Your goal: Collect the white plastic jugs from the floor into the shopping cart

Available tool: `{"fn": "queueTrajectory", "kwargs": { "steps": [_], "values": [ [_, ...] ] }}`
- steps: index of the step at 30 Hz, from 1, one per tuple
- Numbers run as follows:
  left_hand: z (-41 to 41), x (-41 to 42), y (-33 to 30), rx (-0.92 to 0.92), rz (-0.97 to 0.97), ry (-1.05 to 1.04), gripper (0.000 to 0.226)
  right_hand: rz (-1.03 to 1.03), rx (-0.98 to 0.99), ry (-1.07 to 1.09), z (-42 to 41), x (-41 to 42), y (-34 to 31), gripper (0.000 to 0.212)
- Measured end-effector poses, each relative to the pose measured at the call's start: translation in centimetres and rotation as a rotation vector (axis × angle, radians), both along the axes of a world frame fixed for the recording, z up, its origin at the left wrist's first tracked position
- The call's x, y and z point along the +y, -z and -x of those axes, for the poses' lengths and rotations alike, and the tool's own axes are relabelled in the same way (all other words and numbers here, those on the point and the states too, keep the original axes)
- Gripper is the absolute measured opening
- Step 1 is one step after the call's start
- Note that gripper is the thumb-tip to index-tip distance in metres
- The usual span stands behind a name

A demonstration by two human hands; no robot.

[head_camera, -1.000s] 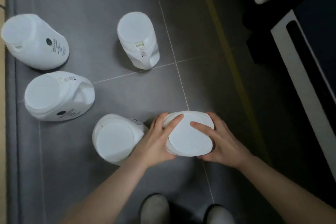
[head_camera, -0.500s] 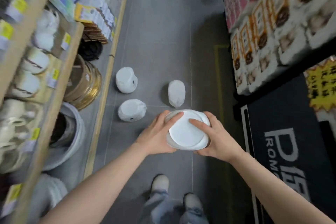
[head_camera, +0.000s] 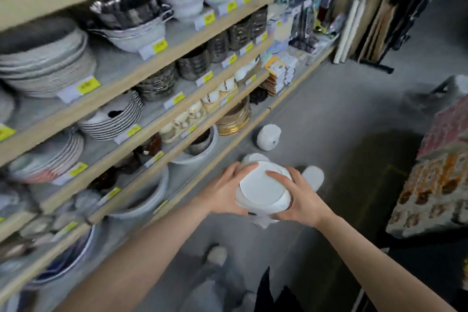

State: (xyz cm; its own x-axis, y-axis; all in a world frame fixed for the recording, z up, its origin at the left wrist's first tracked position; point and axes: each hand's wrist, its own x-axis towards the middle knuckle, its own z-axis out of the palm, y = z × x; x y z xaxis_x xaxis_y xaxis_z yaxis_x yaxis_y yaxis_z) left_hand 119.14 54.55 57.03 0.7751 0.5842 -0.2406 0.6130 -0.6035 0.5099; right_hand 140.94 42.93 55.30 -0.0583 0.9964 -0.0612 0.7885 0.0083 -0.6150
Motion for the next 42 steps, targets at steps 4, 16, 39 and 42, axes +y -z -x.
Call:
{"fn": "queueTrajectory", "kwargs": {
  "steps": [4,16,39,42],
  "values": [
    [6.9,-3.2,-3.1,0.0,-0.066,-0.212,0.12,0.028,-0.073,-0.226,4.8,2.7,-3.0,0.101],
    [32.9,-16.8,-8.4,-0.002,-0.123,-0.855,0.119,-0.002,-0.093,-0.806,32.4,4.2,-9.0,0.1],
    [78.1,-55.9,-8.8,0.07,-0.135,-1.734,0.124,0.01,-0.153,-1.676,92.9,-21.4,-11.2,0.102],
    [82.4,-58.7,-8.7,0.062,-0.132,-1.852,0.122,0.013,-0.173,-1.777,100.2,-23.6,-11.2,0.103]
  ]
}}
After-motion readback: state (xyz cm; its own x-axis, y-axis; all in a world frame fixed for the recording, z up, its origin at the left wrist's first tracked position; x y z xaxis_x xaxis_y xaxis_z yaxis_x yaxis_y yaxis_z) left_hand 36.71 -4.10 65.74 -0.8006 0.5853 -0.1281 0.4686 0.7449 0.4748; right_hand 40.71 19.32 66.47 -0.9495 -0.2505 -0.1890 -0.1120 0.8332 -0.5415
